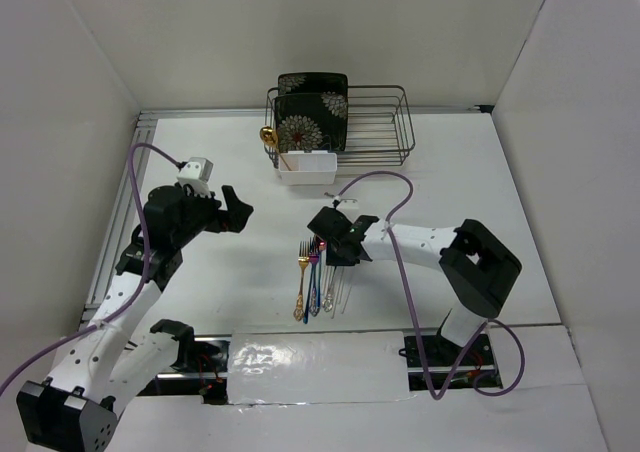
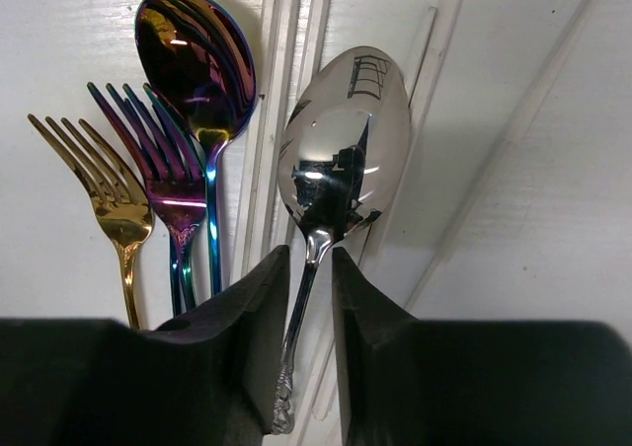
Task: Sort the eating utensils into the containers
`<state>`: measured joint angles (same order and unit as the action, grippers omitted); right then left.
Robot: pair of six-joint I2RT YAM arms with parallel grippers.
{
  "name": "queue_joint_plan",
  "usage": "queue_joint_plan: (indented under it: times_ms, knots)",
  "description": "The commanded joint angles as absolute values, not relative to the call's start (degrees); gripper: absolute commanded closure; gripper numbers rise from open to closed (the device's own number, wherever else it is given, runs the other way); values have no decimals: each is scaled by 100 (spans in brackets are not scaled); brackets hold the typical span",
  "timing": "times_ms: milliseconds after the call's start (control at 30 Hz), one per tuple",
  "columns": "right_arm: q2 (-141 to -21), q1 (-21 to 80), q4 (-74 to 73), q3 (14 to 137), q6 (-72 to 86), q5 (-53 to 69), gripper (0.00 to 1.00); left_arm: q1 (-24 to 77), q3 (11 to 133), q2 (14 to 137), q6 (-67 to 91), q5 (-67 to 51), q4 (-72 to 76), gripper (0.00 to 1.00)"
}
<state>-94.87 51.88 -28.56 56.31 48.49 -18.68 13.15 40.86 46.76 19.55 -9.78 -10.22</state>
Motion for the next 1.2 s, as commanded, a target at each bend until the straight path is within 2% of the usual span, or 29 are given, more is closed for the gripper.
queue_joint_plan:
  times_ms: [0,467,633,800,1000,1033,1133,1167]
  knots:
    - [-9527,5168,-2681,5678,4834,-1995,71,1283,4087,4579,1828,-870,-747,0]
    - [-9809,5124,-2619,5730,4781,-2048,72,1275,4140,4544,1740,-853,-729,0]
    - [-9581,5142,-2812,5730,4851,-2170,97,1275,4148,4465,1740,-791,-800,0]
    - [-9045,5159,-2865,5783,4581,-2224,100,1283,4052,4368,1749,-756,-809,0]
    - [-7561,5203,-1909,5783,3675,-2224,100,1283,4078,4412,1696,-826,-756,0]
    - [-7341,5186,-1672,5783,2995,-2171,100,1275,4069,4421,1688,-835,-686,0]
    - [-6646,5072,-408,5783,1476,-2092,100,1266,4069,4430,1609,-896,-476,0]
    - [-6488,5045,466,5679,1181,-2031,100,1257,4043,4438,1608,-966,-396,0]
